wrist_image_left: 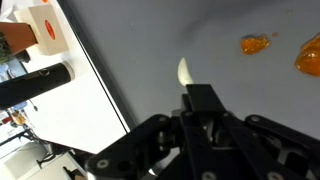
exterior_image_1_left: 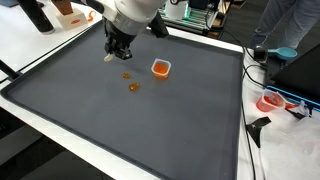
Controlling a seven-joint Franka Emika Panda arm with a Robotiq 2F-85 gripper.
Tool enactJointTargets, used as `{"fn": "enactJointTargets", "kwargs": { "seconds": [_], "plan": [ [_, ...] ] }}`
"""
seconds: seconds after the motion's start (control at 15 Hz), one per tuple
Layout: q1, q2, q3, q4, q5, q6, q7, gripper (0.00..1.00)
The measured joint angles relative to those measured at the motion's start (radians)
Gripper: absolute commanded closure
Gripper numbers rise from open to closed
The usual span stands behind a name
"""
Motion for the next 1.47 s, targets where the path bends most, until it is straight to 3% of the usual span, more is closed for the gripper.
{"fn": "enactJointTargets", "kwargs": {
  "seconds": [0.67,1.47],
  "plan": [
    [0.025,0.097,0.002,0.047,-0.100,-0.131,0.085,0.97],
    [0.020,0.125,0.018,0.065,-0.100,-0.136,0.025,0.97]
  ]
}}
